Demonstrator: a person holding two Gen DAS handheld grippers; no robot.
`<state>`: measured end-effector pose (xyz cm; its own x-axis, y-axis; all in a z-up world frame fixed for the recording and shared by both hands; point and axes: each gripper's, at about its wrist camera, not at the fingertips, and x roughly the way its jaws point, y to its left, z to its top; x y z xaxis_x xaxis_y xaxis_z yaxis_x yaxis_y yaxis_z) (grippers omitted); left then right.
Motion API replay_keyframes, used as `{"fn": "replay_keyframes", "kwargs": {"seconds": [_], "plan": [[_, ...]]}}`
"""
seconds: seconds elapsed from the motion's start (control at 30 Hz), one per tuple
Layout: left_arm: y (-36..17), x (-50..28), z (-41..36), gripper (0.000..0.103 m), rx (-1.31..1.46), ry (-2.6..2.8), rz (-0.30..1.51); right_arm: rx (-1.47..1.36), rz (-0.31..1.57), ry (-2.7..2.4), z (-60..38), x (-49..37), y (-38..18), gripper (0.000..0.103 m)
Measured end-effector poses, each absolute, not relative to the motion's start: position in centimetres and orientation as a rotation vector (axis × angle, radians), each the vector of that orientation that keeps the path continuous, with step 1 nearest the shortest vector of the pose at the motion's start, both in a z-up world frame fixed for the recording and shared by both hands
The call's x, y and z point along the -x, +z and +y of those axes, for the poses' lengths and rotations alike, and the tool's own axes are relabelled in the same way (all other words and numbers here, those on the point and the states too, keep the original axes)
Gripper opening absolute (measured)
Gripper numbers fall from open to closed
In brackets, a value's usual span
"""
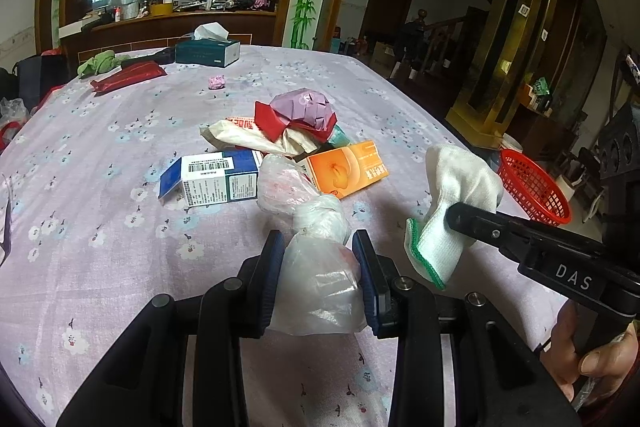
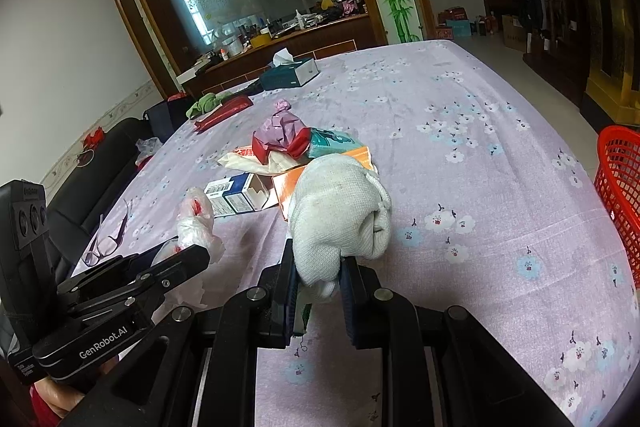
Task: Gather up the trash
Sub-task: 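Hold the plastic bag and white sock above the table with both tools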
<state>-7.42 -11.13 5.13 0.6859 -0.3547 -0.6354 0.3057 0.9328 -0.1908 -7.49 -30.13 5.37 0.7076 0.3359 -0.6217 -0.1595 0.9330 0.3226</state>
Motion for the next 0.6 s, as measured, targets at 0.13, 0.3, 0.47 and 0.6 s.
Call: {"fn": "replay_keyframes", "kwargs": {"seconds": [0.13, 0.3, 0.47, 0.6], "plan": [[5.2, 7.5, -11.1, 0.034, 0.074, -0.372, 0.724, -0.253, 0.735, 0.279, -30.0, 7.5, 5.4, 0.02], [5.4, 7.5, -11.1, 0.034, 0.075, -0.374, 0.724, -0.254, 0.732, 0.28, -29.9, 7.7, 5.6, 0.02], [5.6, 7.6, -11.4, 0.034, 0.072, -0.377, 0.721, -0.263, 0.724, 0.28, -30.2, 8.2, 6.0, 0.02], [6.0, 7.8, -11.9, 0.034, 0.068, -0.385, 0.717, -0.272, 0.715, 0.274, -31.0, 8.7, 6.2, 0.02]]}}
